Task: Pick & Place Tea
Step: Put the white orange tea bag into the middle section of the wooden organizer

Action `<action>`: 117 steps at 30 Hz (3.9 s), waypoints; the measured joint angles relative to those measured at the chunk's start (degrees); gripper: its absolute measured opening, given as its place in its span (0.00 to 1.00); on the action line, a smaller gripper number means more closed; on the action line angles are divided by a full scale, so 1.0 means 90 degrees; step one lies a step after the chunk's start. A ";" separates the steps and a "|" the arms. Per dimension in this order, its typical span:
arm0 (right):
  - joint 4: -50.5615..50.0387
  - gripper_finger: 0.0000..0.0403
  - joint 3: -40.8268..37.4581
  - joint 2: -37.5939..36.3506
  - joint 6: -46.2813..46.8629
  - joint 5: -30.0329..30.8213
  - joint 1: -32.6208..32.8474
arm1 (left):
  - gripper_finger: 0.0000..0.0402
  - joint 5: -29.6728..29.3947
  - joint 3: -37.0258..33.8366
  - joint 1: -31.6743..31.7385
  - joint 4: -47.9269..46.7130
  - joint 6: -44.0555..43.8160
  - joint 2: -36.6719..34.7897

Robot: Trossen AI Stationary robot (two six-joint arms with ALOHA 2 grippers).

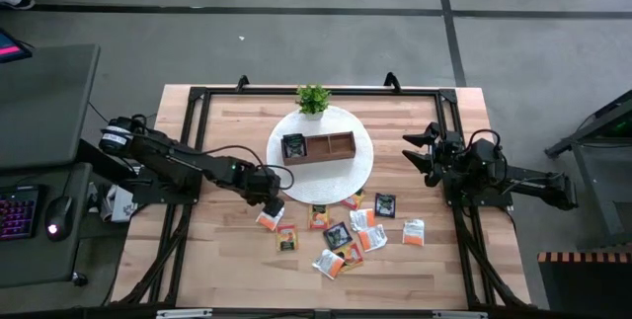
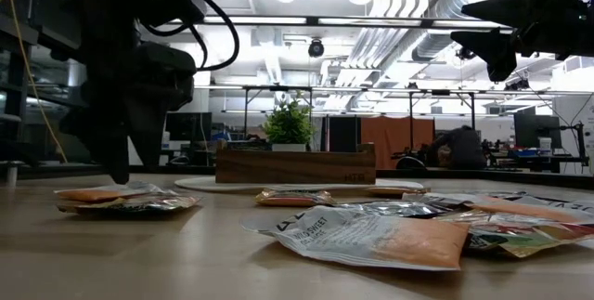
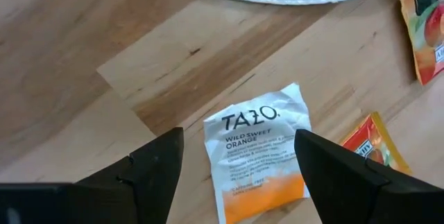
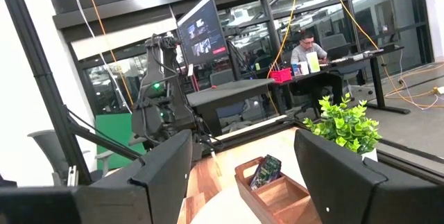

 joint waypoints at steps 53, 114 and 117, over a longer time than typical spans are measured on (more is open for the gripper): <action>-0.0015 0.62 0.0000 0.0002 0.0000 -0.0002 0.0001 | 0.68 0.0569 0.0005 0.0010 0.0532 0.0112 0.0384; -0.0015 0.62 0.0000 0.0002 0.0000 0.0000 0.0000 | 0.00 -0.1467 -0.0005 0.0002 -0.0055 0.0583 -0.1059; -0.0015 0.62 0.0000 0.0000 0.0000 -0.0001 0.0000 | 0.00 -0.1887 -0.0005 0.0002 -0.0070 0.0618 -0.1241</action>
